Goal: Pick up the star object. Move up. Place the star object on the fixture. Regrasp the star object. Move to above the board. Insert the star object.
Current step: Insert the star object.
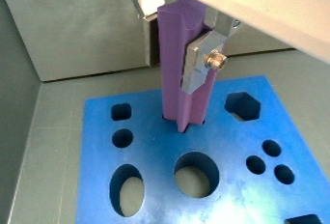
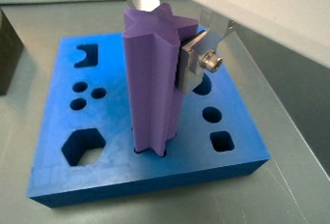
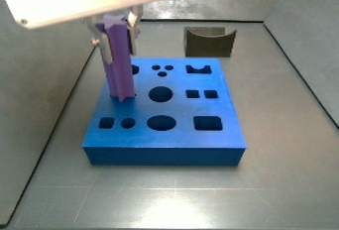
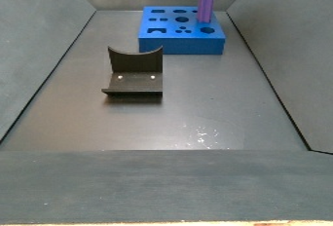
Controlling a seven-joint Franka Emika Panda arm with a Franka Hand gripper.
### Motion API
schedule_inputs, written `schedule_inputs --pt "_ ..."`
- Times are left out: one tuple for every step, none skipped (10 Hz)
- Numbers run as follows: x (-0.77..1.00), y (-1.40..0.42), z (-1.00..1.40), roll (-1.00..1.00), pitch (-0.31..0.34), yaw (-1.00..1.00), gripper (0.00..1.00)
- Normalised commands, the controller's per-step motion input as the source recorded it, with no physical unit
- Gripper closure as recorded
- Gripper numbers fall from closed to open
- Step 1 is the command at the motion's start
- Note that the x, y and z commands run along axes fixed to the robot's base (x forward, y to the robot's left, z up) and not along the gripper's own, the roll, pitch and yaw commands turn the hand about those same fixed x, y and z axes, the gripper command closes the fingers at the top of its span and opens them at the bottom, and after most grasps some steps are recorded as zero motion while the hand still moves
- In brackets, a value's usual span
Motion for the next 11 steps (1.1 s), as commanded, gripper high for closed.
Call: schedule_inputs --pt "0.00 -0.01 -1.00 0.04 -0.006 0.11 1.00" --pt "0.06 0.00 -1.00 0.00 0.000 0.24 1.00" --pt "0.16 0.00 -1.00 0.00 0.000 0.34 1.00" --pt "0.21 -0.01 -1.00 0.00 0.000 0.27 1.00" --pt "0.21 -0.04 -1.00 0.00 0.000 0.23 1.00" --pt "0.21 -0.07 -1.00 0.00 0.000 0.20 1.00" --pt "0.21 -0.10 -1.00 0.00 0.000 0.17 1.00" --pt "0.27 -0.11 -1.00 0.00 0.000 0.13 1.00" --pt "0.21 0.00 0.00 0.00 0.180 -0.12 1.00" --pt "0.00 0.00 0.00 0.00 -0.026 0.00 1.00" --pt "0.00 0.00 -0.09 0.00 -0.166 0.00 1.00"
